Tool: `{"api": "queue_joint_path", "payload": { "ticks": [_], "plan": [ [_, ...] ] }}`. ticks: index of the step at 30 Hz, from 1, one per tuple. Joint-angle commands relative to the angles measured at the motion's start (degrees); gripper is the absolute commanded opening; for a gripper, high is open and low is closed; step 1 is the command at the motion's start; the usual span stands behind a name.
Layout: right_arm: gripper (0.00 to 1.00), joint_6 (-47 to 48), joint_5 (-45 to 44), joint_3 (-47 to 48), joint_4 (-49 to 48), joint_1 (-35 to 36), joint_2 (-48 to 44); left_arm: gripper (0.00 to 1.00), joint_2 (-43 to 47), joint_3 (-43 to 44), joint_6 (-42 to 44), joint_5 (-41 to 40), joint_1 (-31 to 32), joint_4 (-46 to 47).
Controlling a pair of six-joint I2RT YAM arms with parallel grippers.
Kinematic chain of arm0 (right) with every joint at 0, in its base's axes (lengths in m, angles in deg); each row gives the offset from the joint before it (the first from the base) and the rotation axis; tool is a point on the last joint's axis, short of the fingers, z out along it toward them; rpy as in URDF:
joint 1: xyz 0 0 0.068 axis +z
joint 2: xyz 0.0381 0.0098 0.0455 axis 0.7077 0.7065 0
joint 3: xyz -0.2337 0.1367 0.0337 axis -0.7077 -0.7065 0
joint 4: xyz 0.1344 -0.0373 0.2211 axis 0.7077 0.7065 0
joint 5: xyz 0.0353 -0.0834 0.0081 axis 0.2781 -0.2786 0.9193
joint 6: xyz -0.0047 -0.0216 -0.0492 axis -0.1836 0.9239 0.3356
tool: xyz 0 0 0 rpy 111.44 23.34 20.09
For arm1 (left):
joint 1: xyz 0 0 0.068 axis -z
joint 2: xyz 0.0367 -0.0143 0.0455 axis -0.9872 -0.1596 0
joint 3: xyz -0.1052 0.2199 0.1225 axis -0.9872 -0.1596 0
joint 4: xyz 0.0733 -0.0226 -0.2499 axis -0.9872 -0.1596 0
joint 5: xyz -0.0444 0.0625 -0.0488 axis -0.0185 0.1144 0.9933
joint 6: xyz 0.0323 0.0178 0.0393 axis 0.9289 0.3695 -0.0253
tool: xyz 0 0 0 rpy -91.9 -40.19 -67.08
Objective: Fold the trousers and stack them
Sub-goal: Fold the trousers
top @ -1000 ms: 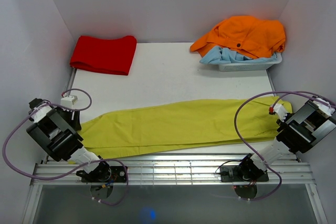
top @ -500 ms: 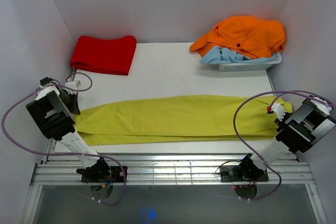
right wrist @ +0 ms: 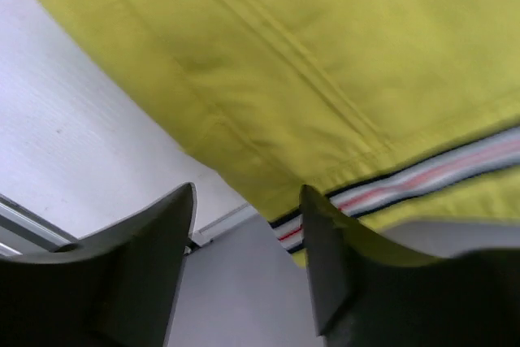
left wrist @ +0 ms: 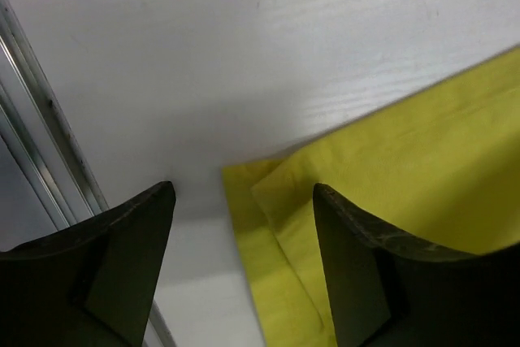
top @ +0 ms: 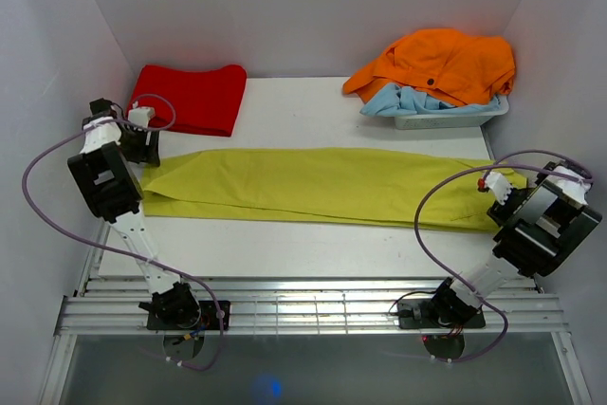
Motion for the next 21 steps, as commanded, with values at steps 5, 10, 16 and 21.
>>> {"api": "queue_joint_path", "payload": {
  "ticks": [5, 10, 16, 21],
  "plan": [
    [0.77, -0.13, 15.87, 11.37, 11.98, 3.55, -15.09, 0.86, 16.37, -0.18, -1.63, 9.41, -5.78, -7.86],
    [0.62, -13.21, 17.48, 6.9, 7.35, 20.99, -21.97, 0.94, 20.7, -1.41, -4.9, 15.12, -10.71, -12.15],
    [0.51, -37.44, 10.09, -1.02, -10.46, 47.83, -22.86, 0.98, 29.48, -13.0, -10.51, 20.58, -12.74, -10.52],
    [0.46, -49.52, 5.44, -0.76, -19.81, 64.52, -15.05, 0.98, 37.75, -24.25, -16.84, 25.76, -13.53, -3.83]
  ]
}}
